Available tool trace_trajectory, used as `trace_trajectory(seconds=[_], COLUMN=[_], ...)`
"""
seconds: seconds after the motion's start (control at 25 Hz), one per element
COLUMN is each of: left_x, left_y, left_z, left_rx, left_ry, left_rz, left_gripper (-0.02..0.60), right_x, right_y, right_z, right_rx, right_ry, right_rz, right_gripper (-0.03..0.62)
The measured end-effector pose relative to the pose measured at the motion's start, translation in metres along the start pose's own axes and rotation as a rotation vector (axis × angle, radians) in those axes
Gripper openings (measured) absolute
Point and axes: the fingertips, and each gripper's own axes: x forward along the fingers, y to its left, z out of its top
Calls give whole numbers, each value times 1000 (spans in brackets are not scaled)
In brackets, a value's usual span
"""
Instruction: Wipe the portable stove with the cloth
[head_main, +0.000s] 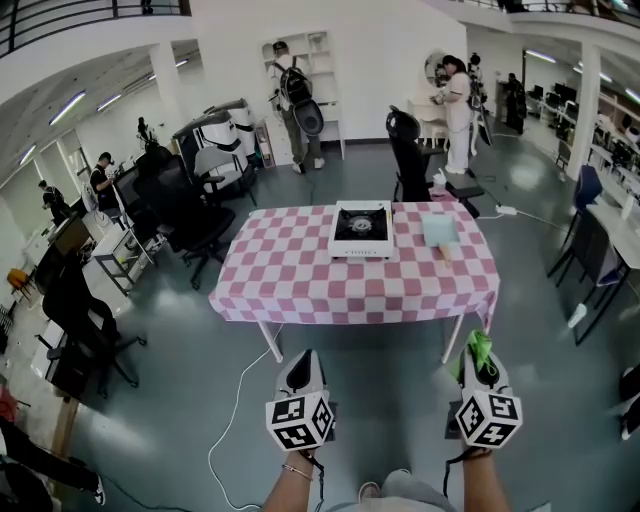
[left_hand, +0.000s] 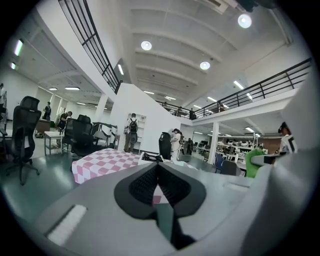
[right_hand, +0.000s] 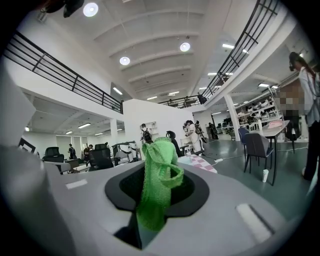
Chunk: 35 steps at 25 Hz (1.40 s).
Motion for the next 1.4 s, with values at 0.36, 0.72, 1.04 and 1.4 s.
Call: trace_trajectory(seconds=[0.36,0.72,1.04,1.4], left_x=[45,124,198,270], left_y=[17,23,28,28], left_z=[-2,24,28,35], left_rx=[0,26,4,-7], left_ry=[18,11,25,12], left_rz=[14,36,74,103], left_gripper=[0,0,0,0], right_x=[47,141,223,304], right_y=[-13,-27,-43,-67], right_z=[-3,21,28,38], right_rx=[11,25,21,16], right_ry=[17,13,51,58], right_rz=[-34,-5,27,48], right_gripper=[94,94,94,94])
